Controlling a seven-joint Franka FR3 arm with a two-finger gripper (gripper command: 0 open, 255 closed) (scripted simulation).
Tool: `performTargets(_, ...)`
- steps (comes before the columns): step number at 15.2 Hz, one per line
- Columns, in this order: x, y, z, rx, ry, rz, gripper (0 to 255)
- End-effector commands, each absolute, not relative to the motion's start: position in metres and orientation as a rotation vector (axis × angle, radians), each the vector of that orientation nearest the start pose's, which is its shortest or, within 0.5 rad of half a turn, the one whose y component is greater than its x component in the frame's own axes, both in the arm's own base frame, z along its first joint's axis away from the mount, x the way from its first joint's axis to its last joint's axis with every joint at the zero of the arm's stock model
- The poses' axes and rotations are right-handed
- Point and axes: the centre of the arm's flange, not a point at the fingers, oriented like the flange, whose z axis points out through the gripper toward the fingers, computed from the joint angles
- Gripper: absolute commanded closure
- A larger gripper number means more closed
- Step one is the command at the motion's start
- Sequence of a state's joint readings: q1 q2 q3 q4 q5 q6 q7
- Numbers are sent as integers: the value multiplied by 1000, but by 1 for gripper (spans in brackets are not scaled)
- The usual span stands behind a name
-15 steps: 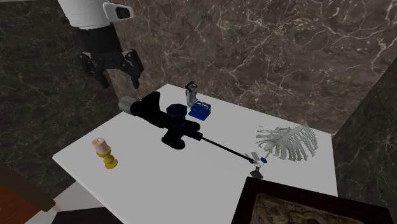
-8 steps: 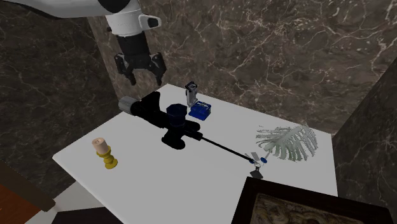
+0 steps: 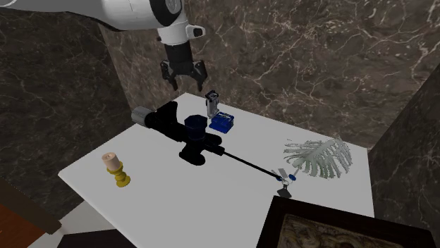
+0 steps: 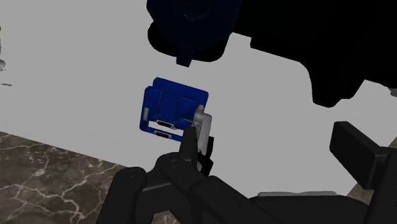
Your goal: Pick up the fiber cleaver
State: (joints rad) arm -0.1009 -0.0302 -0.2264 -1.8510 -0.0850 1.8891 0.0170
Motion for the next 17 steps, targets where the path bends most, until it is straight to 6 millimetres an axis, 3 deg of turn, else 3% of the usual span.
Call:
performTargets(1, 546, -203, 525, -3183, 549, -88, 0)
performTargets(10, 619, -286, 490, -3175, 705, -87, 0)
performTargets(17, 619, -286, 453, -3175, 705, -87, 0)
